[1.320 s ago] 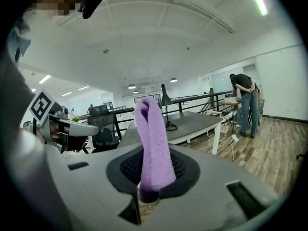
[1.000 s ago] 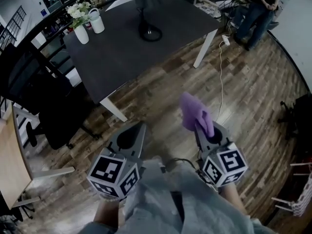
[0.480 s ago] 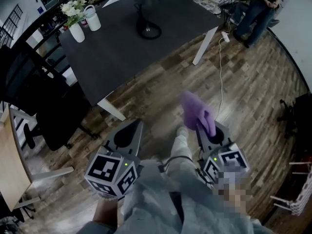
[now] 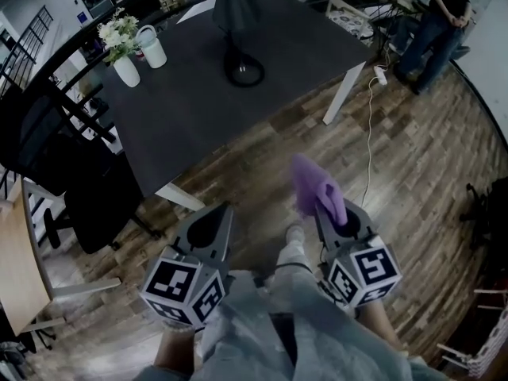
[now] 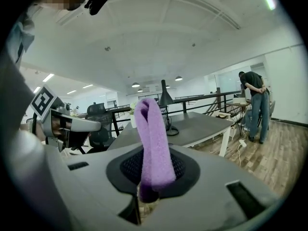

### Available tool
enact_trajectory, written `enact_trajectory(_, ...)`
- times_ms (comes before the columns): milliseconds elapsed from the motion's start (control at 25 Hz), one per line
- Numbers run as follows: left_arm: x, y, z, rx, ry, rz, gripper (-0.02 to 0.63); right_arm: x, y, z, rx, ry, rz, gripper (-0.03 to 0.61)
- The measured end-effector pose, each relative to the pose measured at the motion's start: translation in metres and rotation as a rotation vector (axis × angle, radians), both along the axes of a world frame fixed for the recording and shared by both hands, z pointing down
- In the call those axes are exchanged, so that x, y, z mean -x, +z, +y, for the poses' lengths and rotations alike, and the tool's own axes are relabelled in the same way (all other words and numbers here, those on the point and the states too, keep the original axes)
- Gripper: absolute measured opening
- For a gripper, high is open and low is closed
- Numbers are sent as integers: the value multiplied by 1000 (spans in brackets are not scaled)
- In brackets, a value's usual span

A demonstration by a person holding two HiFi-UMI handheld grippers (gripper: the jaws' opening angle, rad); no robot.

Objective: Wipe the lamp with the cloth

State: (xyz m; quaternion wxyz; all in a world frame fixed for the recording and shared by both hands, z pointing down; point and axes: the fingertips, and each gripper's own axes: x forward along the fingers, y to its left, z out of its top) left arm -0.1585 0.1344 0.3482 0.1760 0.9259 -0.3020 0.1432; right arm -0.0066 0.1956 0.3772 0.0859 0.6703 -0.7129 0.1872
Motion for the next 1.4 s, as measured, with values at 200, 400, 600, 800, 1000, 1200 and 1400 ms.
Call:
enact_trajectory(200, -41, -3, -22, 9, -43, 6, 12, -40, 2, -33, 8, -61, -1, 51)
enact_trajectory(400, -74, -5, -43, 10, -96, 1, 12, -74, 2, -66, -1, -119, -7, 51)
enact_trajectory(600, -105, -10, -63, 8, -145, 9, 12, -106, 0, -92, -5, -166, -16, 51)
enact_trajectory(800, -136, -7, -78, -1, -186, 13, 12, -139, 1, -112, -21, -208, -4, 51)
enact_trajectory(1000, -160, -5, -88, 0, -216, 11, 12, -167, 5, -124, -12, -221, -11, 51)
enact_trajectory(1200, -170, -7, -92, -1, -237, 3, 12, -181, 8, -131, -14, -230, -16, 51)
enact_trajectory(1400, -177, -13, -100, -18, -243, 4, 12, -184, 9, -138, -20, -245, -21, 51)
